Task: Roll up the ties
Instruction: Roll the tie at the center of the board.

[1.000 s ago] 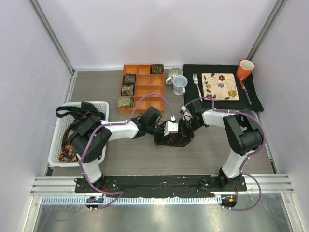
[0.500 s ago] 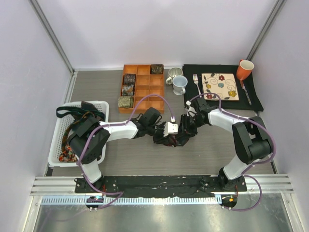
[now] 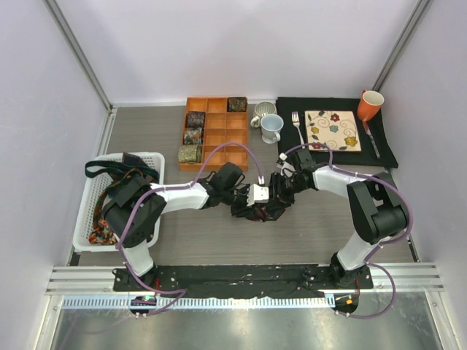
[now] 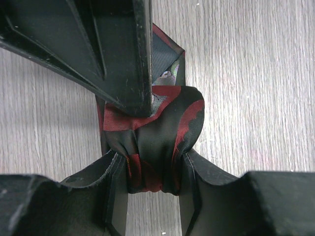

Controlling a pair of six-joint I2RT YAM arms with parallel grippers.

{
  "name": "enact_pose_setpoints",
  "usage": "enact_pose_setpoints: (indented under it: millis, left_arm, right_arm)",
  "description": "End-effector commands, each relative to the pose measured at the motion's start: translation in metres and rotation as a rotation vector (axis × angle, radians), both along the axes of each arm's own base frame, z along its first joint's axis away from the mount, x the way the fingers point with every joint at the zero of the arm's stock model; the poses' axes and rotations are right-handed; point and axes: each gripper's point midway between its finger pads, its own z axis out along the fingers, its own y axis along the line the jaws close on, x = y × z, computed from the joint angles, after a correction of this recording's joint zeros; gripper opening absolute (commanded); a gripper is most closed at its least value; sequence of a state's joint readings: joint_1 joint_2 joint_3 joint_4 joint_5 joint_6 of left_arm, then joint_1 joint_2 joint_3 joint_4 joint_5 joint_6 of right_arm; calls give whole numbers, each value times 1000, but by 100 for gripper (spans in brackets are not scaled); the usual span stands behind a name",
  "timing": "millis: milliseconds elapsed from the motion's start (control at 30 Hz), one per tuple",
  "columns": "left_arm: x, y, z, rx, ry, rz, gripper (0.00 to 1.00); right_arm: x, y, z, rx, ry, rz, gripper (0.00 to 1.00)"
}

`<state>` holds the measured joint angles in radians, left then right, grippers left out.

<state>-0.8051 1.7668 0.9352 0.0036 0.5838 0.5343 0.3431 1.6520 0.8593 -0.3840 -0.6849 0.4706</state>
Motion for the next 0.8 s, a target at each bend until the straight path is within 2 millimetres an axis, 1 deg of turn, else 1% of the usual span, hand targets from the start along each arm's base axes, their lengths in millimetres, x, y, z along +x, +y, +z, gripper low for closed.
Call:
enact_pose_setpoints:
  millis: [0,67,100,167,200,233,267,367,400,467,500,567,600,700,767]
  left_arm:
    - [-5,16,-21,105,46,40,25]
    - [-4,15,-20,102,49,42,25]
    - [-5,15,-20,103,54,46,25]
    - [-4,15,-21,104,55,48,25]
    - [-4,15,-20,105,55,50,25]
    - [-3,16,-19,103,52,54,26]
    - [-4,16,-19,104,54,54,28]
    - [-3,16,-15,96,50,58,43]
    - [-2,14,-12,83,44,63,50]
    - [-1,12,-4,62,46,75,58]
    - [0,10,0,44,40,80,65]
    - [0,4,9,13,45,81,71]
    - [1,2,13,-3,42,80,77]
    - [1,-5,21,-34,57,79,82]
    - [2,-9,26,-47,67,84,84]
  right_arm:
    - [-2,7,-9,42,21,0,40]
    - [-1,9,-11,55,19,-3,38]
    - [-1,9,-12,59,22,-7,29]
    - [-2,9,-18,57,33,-12,15]
    - [-3,8,-21,50,40,-14,4]
    - [-3,7,-25,37,46,-18,1]
    - [-5,5,-28,26,52,-21,1]
    - [-7,-3,-36,-32,49,-28,1]
    - [-8,-6,-38,-47,45,-27,1]
    - [-8,-12,-44,-92,39,-32,1]
    - [-8,-14,-45,-105,36,-36,1]
    - [-7,-22,-50,-159,28,-42,1]
    - [-6,-24,-51,-175,24,-46,1]
    - [-5,-30,-54,-213,14,-51,1]
    - [-5,-33,-56,-232,11,-53,1]
